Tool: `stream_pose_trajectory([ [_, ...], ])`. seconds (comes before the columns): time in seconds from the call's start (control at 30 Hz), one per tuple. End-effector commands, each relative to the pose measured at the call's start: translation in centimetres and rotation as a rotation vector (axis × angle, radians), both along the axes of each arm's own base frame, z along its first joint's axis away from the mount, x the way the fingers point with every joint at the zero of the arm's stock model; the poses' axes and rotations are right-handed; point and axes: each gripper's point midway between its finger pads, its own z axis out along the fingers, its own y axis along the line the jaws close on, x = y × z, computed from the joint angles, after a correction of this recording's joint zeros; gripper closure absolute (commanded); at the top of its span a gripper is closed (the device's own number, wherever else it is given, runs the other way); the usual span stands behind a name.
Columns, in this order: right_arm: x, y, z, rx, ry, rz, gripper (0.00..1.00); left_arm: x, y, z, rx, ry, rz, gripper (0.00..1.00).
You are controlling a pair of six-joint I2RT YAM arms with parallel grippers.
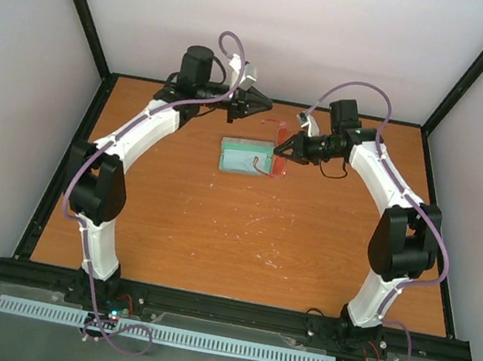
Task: Organize the sunglasses
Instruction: Fold the sunglasses.
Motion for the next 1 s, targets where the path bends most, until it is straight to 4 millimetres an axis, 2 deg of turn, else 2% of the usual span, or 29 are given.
stream_pose_trajectory([
  [0.0,0.6,1.0,1.4,0.057,-0.030,0.020,0.97,-2.4,-1.2,0.1,-0.030,0.034,-0.107,0.88],
  [0.1,0.7,1.3,1.8,0.066,-0.037,0.029,0.97,-3.5,-1.8,-0.6,-0.027,0.063,-0.136,0.88],
  [0.33,0.9,2.4,4.3,0.109,-0.077,0.043,0.97,-5.6,-2.9,-1.9,-0.022,0.087,-0.181,0.88],
  [0.53,0.4,4.1,6.9,0.155,-0.114,0.082,0.97,-6.3,-3.9,-3.0,-0.012,0.090,-0.198,0.88],
  [0.67,0.0,4.0,6.9,0.134,-0.114,0.072,0.97,-6.1,-4.1,-3.6,0.010,0.077,-0.177,0.88],
  [0.77,0.4,2.8,5.1,0.062,-0.103,0.024,0.97,-3.9,-3.0,-3.2,0.052,0.039,-0.055,0.88],
  [0.83,0.4,1.8,3.9,0.040,-0.086,0.002,0.97,-0.5,-0.2,-2.3,0.060,0.004,0.106,0.84],
  [0.9,0.5,0.9,2.8,0.017,-0.074,-0.014,0.97,3.0,3.7,-0.7,0.033,-0.022,0.249,0.74],
  [0.97,0.8,-0.2,1.7,-0.019,-0.054,-0.040,0.97,5.5,7.3,1.3,0.014,-0.050,0.343,0.65],
])
